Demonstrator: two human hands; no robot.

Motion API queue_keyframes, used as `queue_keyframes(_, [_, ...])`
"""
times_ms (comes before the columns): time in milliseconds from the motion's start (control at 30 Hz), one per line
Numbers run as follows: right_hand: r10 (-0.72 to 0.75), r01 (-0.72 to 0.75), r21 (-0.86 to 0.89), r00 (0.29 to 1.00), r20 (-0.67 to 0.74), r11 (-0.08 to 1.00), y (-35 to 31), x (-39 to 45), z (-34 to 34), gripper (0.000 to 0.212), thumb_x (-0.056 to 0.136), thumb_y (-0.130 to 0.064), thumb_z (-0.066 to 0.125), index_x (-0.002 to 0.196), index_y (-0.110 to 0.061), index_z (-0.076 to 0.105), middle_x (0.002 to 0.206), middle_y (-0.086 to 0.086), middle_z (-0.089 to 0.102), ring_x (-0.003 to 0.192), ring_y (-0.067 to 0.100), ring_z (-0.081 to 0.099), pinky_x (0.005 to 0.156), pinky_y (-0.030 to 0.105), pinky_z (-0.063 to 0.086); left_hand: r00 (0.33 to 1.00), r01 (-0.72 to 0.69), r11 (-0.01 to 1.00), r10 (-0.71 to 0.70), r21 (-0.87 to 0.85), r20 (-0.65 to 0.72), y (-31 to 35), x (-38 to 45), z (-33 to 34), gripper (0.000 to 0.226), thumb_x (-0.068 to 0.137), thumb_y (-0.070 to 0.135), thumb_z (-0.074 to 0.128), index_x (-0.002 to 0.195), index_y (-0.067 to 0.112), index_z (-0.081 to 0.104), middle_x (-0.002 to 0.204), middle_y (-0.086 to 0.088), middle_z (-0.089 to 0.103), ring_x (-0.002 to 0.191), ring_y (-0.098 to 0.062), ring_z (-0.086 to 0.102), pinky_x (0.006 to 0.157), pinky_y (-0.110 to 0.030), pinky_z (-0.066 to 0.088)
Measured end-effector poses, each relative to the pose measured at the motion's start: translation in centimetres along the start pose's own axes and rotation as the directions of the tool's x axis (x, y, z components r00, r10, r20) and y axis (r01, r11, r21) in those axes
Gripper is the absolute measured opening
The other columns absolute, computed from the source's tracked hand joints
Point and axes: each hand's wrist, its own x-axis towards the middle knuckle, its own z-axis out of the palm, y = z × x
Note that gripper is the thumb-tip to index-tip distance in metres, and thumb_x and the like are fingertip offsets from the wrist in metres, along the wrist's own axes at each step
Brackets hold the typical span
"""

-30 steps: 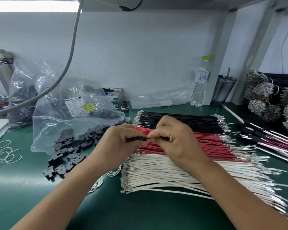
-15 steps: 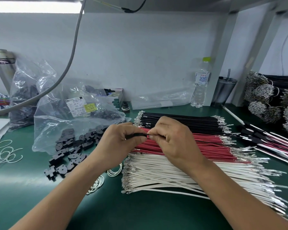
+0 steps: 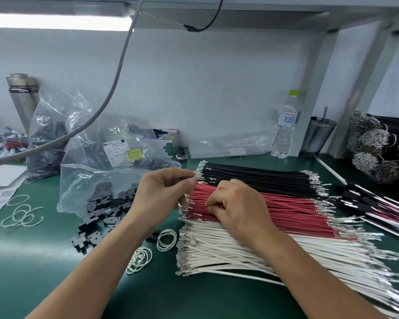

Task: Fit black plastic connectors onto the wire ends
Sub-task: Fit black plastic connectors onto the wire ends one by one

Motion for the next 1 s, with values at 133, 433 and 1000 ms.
queue_keyframes(133, [0.037,-0.037,0.083,0.999,0.004,0.996,0.2,0.1,-0.8,0.009,0.092,-0.034,0.068,0.091,-0.033,0.077,0.09,-0.02,0.068,0.088,-0.001,0.058,0.07,0.027,0.047,1.0,0.03,0.999,-0.03,-0.039,-0.006,0.2,-0.1,-0.1,0.01,0.09,0.02,0.078,0.097,0.027,0.082,0.08,-0.009,0.078,0.057,-0.016,0.065,0.05,-0.024,0.053])
queue_keyframes(433, [0.062,-0.025,0.359,0.994,-0.093,0.933,1.2,-0.4,-3.0,0.018,0.094,-0.018,0.069,0.104,-0.031,0.077,0.09,-0.019,0.061,0.089,0.004,0.061,0.079,0.028,0.052,0.986,0.166,0.945,-0.15,-0.281,0.08,1.0,-0.2,-0.6,0.023,0.08,0.025,0.078,0.096,0.009,0.082,0.075,-0.016,0.073,0.053,-0.02,0.059,0.05,-0.025,0.051])
queue_keyframes(1000, [0.061,0.062,0.493,0.971,-0.23,0.868,0.2,-0.9,-3.4,0.01,0.084,-0.014,0.08,0.087,-0.023,0.077,0.084,-0.013,0.062,0.082,0.013,0.064,0.071,0.03,0.053,0.931,0.33,0.829,-0.208,-0.452,0.299,1.7,-0.7,-0.2,0.016,0.085,0.015,0.071,0.093,0.004,0.08,0.07,-0.012,0.07,0.049,-0.015,0.059,0.048,-0.022,0.052])
